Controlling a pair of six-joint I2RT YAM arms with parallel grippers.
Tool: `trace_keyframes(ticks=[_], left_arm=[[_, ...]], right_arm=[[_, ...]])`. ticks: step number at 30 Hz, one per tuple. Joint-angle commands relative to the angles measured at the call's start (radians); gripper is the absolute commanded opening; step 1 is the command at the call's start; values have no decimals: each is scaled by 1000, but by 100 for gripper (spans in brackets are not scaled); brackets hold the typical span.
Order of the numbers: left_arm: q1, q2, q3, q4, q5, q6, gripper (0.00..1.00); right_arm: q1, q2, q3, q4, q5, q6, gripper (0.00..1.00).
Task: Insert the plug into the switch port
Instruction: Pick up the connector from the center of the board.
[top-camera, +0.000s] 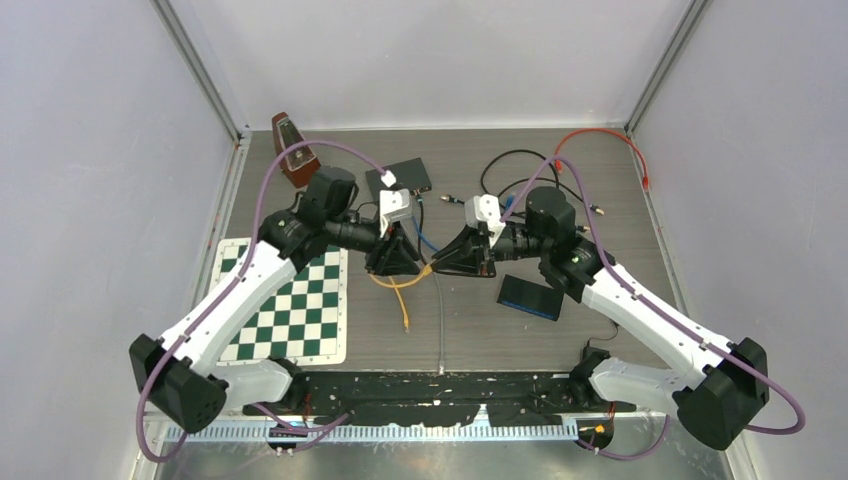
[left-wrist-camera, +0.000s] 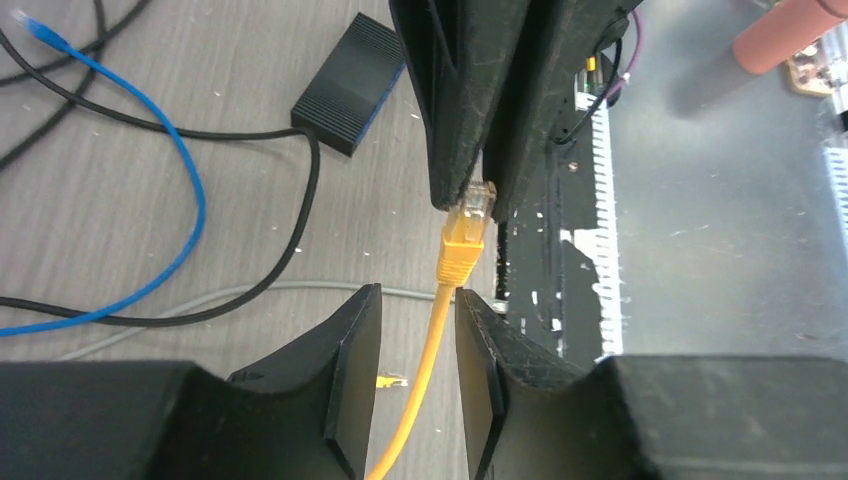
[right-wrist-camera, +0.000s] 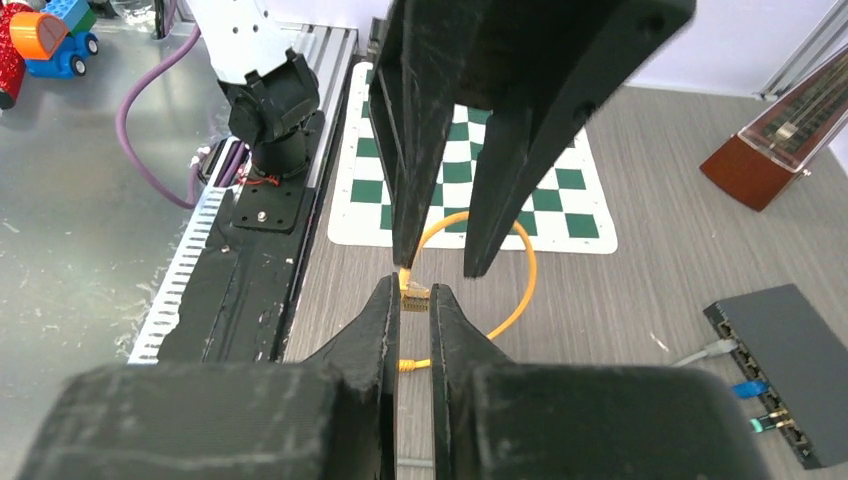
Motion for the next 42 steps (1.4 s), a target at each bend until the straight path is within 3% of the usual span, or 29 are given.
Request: trace_keyframes(ticks=[1,4,10,26,37,42], left_arm=[[3,-134,-127,298,40,-15,37],[2,-185,-209,432,39,-33,41],[1,-189,-229,460,20,-37,48],[-17,-166,-282,650,29,-164,44],[-19,-157,-304,669,39,-157,34],[-18,-149,-301,662,49,-168,1]], right_arm=[[5,-48,-42,156,35,93,5],[4,-52,-56,191,46,123,5],[5,-63,-85,283,49,196,5],[5,-87,-147,410,93,307,5],[4,-104,-174,444,112,316,5],[3,-115,-197,449,122,303,5]])
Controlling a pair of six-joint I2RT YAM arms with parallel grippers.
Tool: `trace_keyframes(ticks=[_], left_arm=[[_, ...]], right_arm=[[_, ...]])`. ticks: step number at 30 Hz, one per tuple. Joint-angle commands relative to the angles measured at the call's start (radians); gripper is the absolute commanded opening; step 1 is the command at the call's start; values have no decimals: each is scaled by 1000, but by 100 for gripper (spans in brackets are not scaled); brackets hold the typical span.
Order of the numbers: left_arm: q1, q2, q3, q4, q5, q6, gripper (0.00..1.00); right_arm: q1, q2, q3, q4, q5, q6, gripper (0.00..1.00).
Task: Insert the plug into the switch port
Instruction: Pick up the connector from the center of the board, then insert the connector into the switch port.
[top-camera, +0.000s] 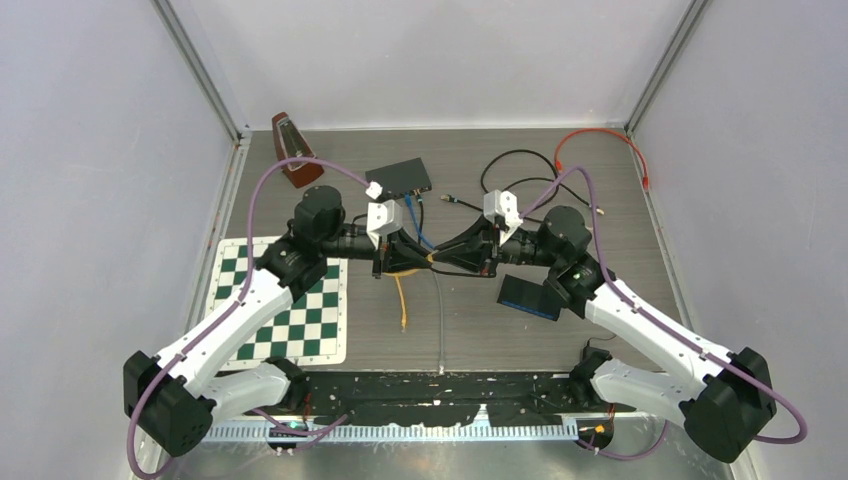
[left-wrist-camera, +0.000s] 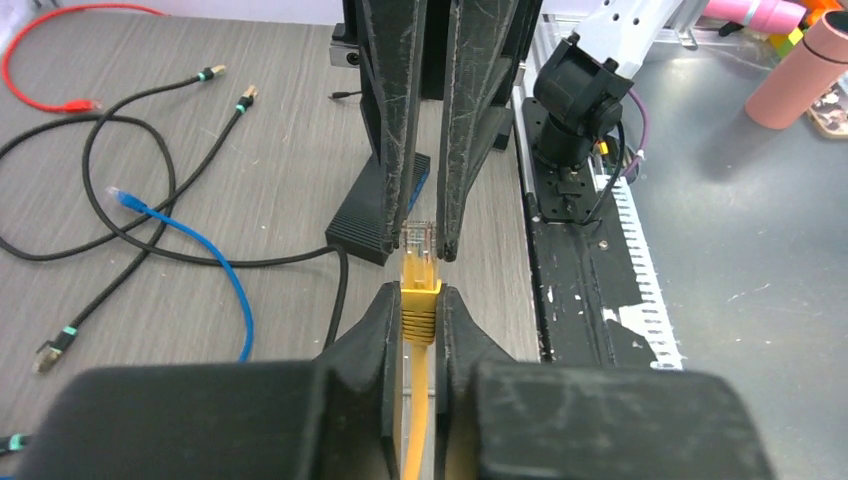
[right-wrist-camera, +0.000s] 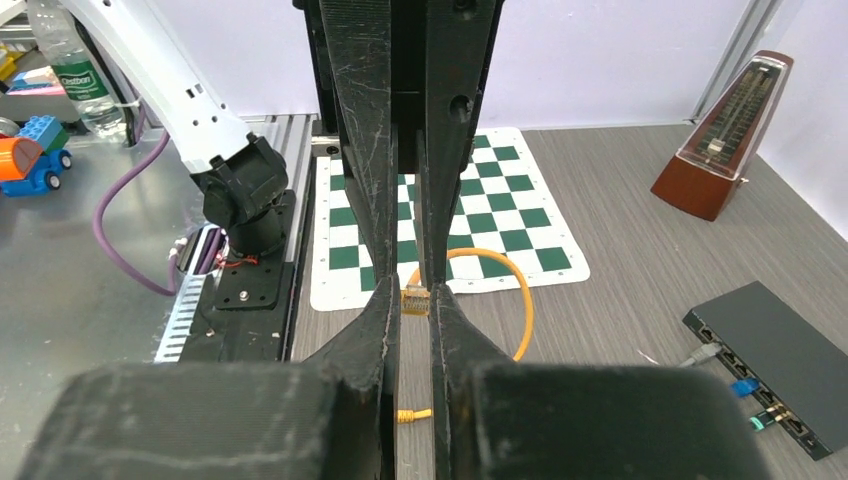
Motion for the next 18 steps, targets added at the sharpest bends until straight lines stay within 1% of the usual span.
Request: trace_keyframes(ticks=[1,4,6,9,13,15,16,17,18], left_arm=[[3,15,5,56,0,-13,0],[3,27,7,31,-36,-36,0],[4,36,6,18,-70,-60,0],[4,51,5,13,-76,-80,0],[5,65,16,11,-91,-98,0],[5,66,19,8,-127,-110,0],[5,65,15,10,-158,-118,0],[4,63,10,12,-202,-133,0],[4,62,4,11,-242,-151,0]], right_arm=[[4,-37,-19,71,-1,0,5],[1,-41,-41,78,10,6,5],[-3,-51,-65,113,14,28,5],[-16,-75,-103,177,22,54,5],[-30,-85,-109,167,29,57,5],[-34,-88,-108,145,69,63,12],[-35,-94,-108,132,96,67,23],[-35,-98,-107,102,167,78,29],[-35,-108,-107,84,205,87,39]])
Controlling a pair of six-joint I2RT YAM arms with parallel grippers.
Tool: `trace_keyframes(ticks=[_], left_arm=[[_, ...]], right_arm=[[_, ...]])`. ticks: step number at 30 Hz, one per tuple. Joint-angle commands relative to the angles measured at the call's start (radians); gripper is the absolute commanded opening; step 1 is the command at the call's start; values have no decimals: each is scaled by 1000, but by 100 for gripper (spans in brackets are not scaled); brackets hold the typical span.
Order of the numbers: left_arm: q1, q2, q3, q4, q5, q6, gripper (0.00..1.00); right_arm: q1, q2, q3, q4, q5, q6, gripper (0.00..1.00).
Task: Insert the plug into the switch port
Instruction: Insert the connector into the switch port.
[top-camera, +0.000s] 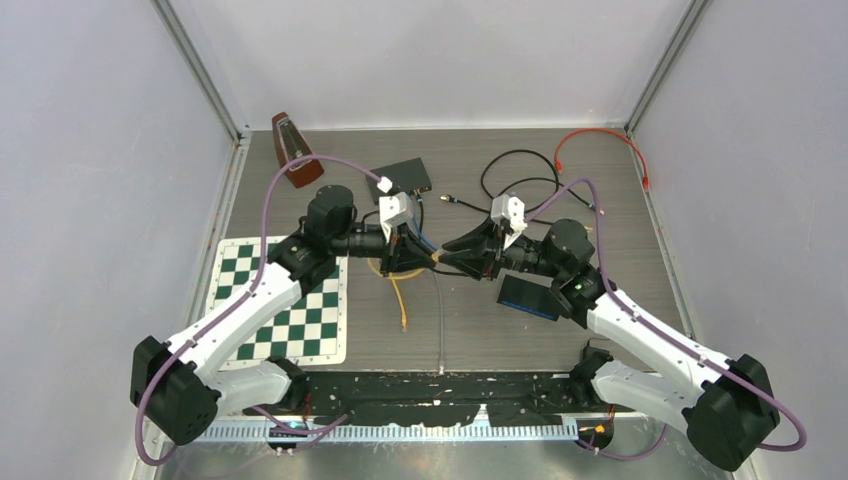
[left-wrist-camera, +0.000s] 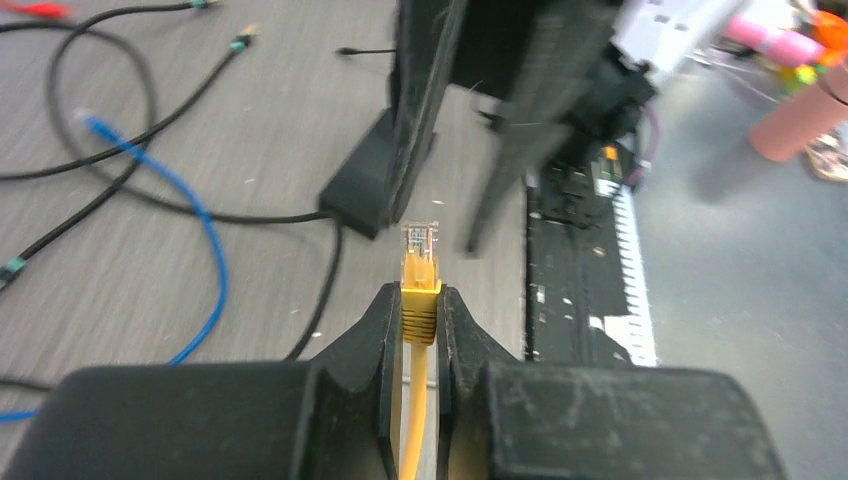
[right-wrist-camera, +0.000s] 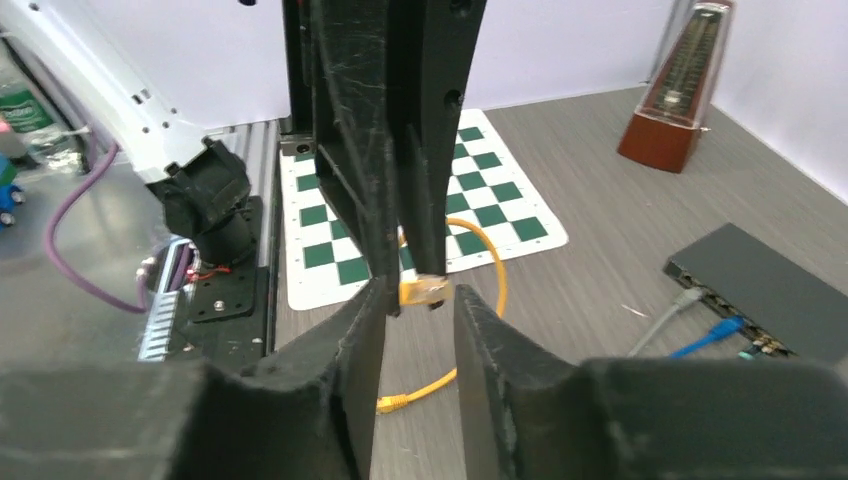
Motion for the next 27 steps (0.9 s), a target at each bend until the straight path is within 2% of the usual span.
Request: trace_keyframes(ticks=[1,3,7,10,14,16,17,19,24,27], left_arm=[[19,-1,0,5,-232,-65,0],[19,10,3,-34,-302,-68,0],[18,73,46,-138,-414,-123,0],[16,135,99,-233,-462,-185,0],[-19,172,83,-261,-543,-194,0],[-41,173,59,-249,-575,-196,0],[-51,176,47,-242,-584,-199,0],[-68,175,24,-219,-597,-215,0],[-128,174,-18,-181,-646,-251,0],[-165,161,-67,-117,-645,-292,0]], right_arm=[[-8,-71,13,-42,206,63,44],[-7,-101,16,-118,319,126,58],[-8,-184,38,-376,561,227,64],[-9,-242,32,-626,843,288,66],[-23,-275,9,-833,1070,377,69],[-36,-285,2,-913,1153,416,76],[-43,-289,-1,-935,1174,426,84],[-73,-291,-23,-977,1216,443,91],[-206,-274,-97,-978,1166,442,95],[-289,-217,-125,-921,1087,398,95]])
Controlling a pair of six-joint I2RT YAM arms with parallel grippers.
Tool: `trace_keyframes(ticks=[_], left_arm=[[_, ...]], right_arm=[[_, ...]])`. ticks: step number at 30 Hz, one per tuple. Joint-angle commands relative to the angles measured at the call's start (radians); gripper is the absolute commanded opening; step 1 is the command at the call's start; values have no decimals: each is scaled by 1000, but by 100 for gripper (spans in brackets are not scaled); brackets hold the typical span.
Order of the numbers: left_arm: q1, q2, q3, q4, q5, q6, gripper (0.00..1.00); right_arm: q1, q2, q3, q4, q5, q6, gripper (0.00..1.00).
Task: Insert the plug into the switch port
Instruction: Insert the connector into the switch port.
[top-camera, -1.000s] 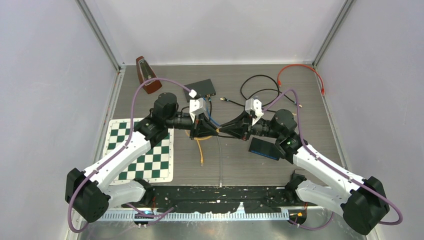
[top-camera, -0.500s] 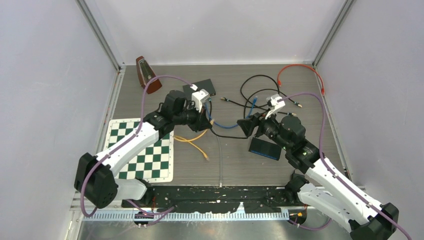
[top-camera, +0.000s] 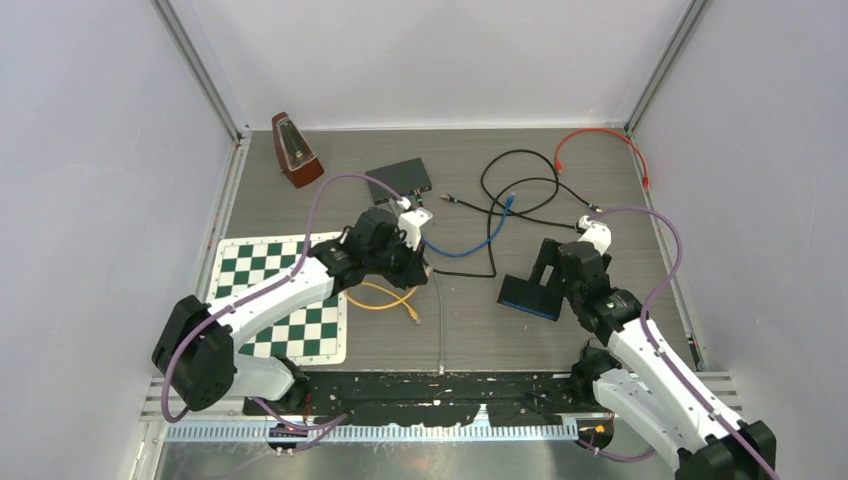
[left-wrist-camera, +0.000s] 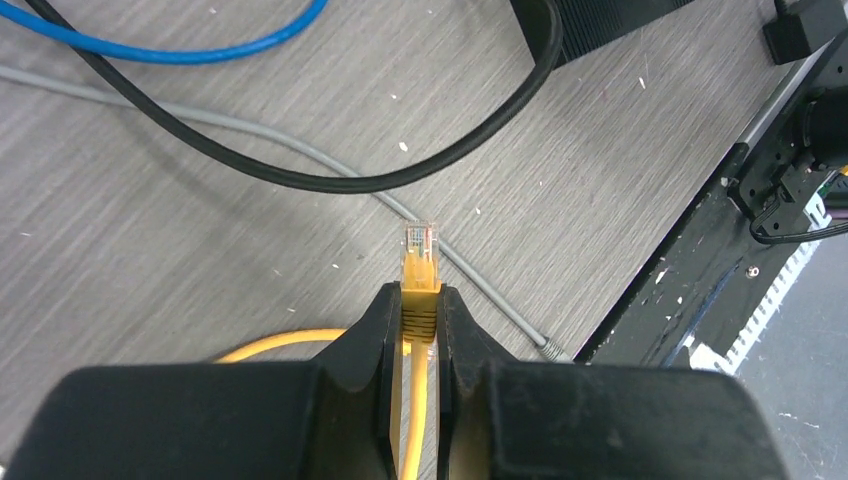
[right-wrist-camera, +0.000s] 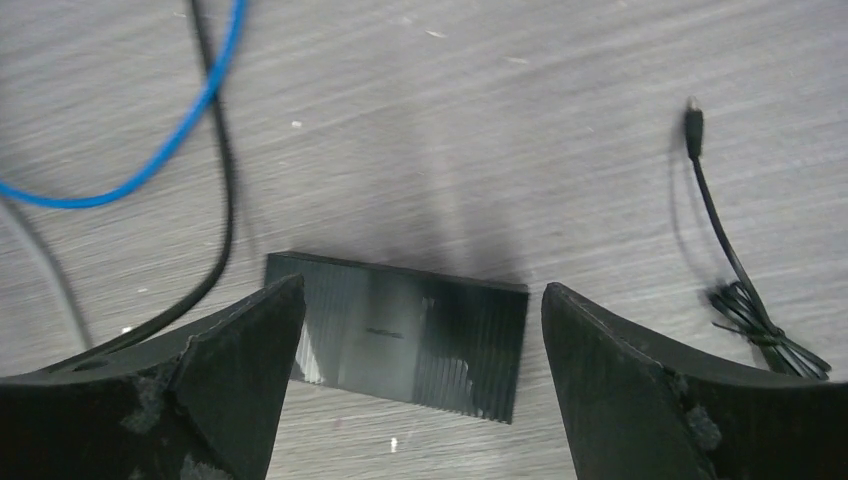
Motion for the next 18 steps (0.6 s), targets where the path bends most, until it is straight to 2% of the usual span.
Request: trace_keyframes(ticks=[1,5,8,13,18], left_arm=[[-54,-25,-61,115,-46,-62,0],[-100,-27,-126,178,-72,-94,0],[-130,-12,-155,205,-99,-116,0],[-182,8,-164,210,-165,-131,0],[-229,21,-158,222,-201,-152,0]], right_arm=[[-91,84,-26,48,-49,-27,95],[-212,211,-19,122,-194,-99,95],[-244,286,15,151,-272,-149,92],[-251,377,32,175,-394,-100,86],[-251,342,-15,188,-472,-11,80]])
